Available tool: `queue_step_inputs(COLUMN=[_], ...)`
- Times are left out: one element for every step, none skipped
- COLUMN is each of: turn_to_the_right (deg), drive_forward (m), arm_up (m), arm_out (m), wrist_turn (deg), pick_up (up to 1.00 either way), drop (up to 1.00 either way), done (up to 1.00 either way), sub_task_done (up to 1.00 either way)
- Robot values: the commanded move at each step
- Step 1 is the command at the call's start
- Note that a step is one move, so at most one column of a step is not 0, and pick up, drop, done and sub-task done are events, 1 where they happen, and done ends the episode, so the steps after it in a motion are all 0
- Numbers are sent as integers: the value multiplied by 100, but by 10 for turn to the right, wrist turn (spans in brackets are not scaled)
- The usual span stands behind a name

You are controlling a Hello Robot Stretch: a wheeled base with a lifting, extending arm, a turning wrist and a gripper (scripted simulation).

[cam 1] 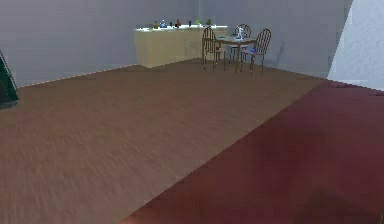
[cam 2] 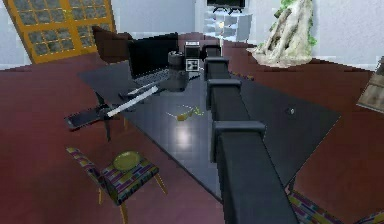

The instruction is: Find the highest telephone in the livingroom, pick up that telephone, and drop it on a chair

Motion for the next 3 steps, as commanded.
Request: queue_step_inputs(turn_to_the_right=[0,0,0], drive_forward=[0,0,0], arm_up=[0,0,0], arm_out=[0,0,-36], wrist_turn=[-450,-60,0], pick_up=[0,0,0], drop=[0,0,0], done=[0,0,0], sub_task_done=[0,0,0])
